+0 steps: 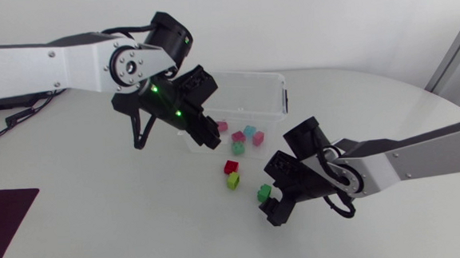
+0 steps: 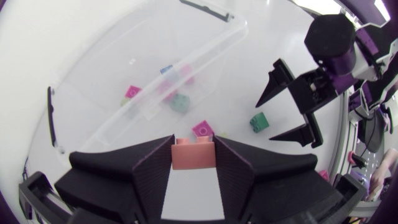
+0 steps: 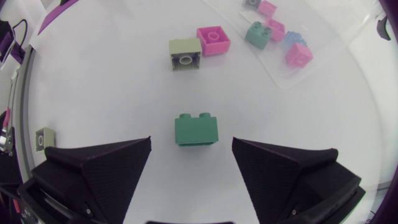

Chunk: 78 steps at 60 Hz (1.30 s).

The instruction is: Pick up the duplo bricks and place them in the container

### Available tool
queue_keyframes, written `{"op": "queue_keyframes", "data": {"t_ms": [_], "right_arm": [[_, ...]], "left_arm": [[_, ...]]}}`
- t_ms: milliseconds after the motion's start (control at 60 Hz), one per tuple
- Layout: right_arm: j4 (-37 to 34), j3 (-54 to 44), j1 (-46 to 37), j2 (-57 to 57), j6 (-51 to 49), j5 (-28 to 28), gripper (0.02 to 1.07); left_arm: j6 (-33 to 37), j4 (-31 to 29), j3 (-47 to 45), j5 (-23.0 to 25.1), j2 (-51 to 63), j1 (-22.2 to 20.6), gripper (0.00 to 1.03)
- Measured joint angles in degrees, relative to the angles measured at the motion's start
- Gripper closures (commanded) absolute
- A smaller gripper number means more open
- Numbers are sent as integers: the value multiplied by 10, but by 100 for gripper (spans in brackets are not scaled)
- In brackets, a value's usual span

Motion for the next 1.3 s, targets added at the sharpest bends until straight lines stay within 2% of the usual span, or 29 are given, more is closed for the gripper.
{"op": "queue_keyframes", "data": {"t_ms": [83,217,317,483,633,683,750,917,1067,1300], "right_arm": [[7,5,0,17,-5,3,32],[12,8,5,27,-7,10,60],[15,8,8,27,-8,10,77],[14,7,8,5,-8,11,78],[-25,2,18,-81,-7,16,78],[-45,2,19,-115,-6,18,78],[-75,2,19,-160,-6,23,78],[-144,15,16,-232,-6,26,78],[-174,61,-5,-255,-6,27,78],[-175,129,-36,-250,-6,26,78]], "left_arm": [[-8,12,12,2,-4,9,84],[-26,67,14,2,-11,21,84],[-35,110,14,2,-12,26,84],[-54,177,21,2,1,36,83],[-68,207,44,0,41,54,59],[-68,217,45,-1,53,60,54],[-68,227,46,-5,68,66,37],[-70,249,46,-18,83,71,14],[-70,283,35,-18,73,71,12],[-70,286,-64,-18,-35,70,13]]}}
